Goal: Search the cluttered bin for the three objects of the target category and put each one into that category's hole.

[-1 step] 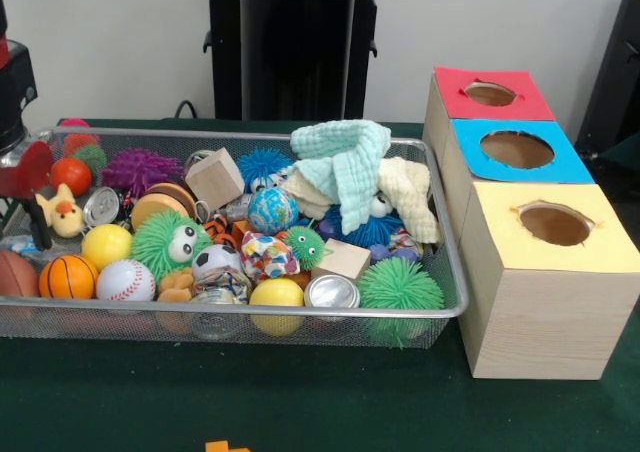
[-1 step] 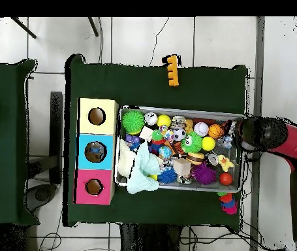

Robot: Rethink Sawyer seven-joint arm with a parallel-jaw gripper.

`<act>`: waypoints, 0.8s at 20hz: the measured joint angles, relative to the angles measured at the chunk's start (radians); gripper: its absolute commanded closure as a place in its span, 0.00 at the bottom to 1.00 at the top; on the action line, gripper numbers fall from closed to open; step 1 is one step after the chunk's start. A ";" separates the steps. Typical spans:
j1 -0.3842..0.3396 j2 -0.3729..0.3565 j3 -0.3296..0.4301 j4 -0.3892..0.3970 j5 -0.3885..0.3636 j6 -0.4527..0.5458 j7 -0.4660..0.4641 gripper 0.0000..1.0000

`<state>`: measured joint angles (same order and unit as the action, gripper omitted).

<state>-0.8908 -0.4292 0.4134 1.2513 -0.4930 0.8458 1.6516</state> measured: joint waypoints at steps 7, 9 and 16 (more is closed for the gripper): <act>0.000 0.000 0.000 -0.001 0.009 0.000 0.000 0.00; 0.001 0.000 0.000 -0.001 0.008 0.000 0.000 0.00; 0.025 0.011 -0.005 -0.007 -0.004 0.000 0.000 0.00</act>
<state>-0.8656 -0.4177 0.4083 1.2443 -0.4968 0.8456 1.6516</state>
